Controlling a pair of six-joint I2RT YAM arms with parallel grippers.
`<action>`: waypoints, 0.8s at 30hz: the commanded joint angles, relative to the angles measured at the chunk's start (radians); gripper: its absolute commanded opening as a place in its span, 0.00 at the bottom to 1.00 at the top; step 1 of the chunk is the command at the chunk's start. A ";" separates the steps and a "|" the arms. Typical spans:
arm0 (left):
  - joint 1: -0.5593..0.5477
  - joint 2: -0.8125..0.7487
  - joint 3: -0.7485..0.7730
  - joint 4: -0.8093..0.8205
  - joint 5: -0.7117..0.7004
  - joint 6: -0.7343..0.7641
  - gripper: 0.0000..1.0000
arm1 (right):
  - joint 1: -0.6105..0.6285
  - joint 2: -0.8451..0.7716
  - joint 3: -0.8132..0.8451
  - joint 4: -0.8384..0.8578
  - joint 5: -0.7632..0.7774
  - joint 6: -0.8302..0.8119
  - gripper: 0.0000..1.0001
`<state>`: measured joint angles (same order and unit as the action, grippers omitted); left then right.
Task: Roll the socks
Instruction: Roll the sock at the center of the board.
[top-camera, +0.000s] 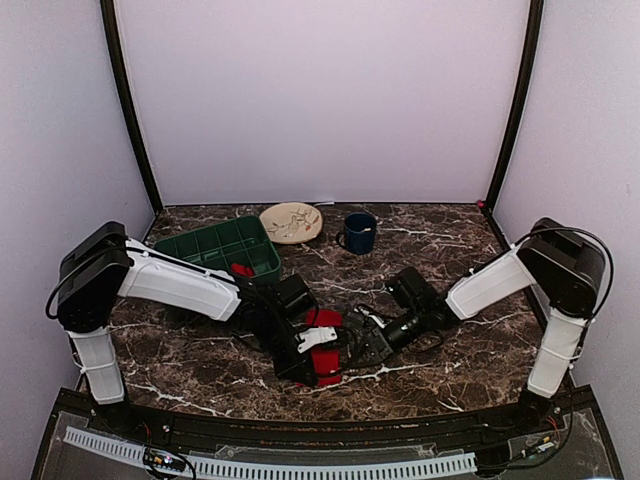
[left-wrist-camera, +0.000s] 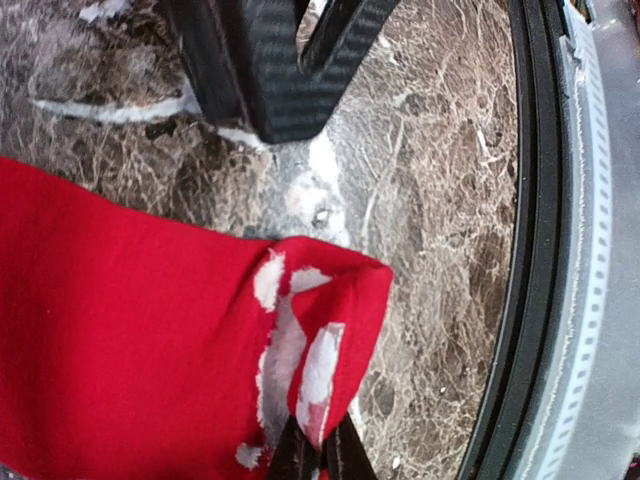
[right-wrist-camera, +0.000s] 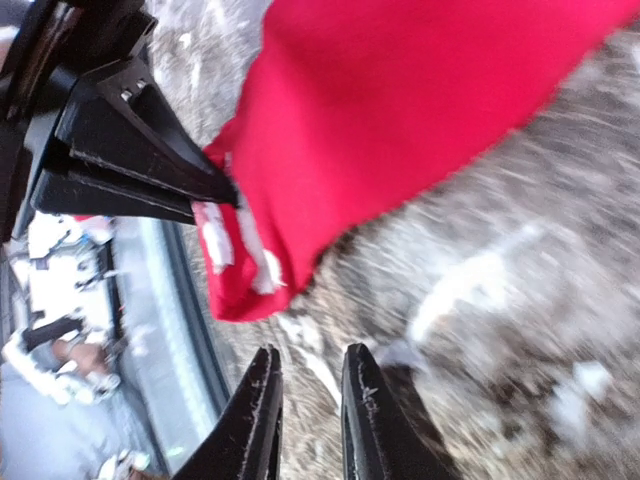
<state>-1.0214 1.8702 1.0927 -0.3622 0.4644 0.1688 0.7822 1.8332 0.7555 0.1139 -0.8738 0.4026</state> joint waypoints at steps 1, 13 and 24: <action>0.041 0.043 0.027 -0.097 0.114 -0.038 0.00 | -0.007 -0.089 -0.062 0.068 0.186 0.001 0.21; 0.105 0.143 0.113 -0.188 0.318 -0.052 0.00 | 0.096 -0.344 -0.185 0.022 0.630 -0.128 0.21; 0.141 0.190 0.121 -0.218 0.433 -0.048 0.00 | 0.347 -0.445 -0.197 -0.024 0.965 -0.249 0.24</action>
<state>-0.8902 2.0380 1.2095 -0.5224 0.8436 0.1165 1.0527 1.4101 0.5674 0.1040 -0.0650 0.2192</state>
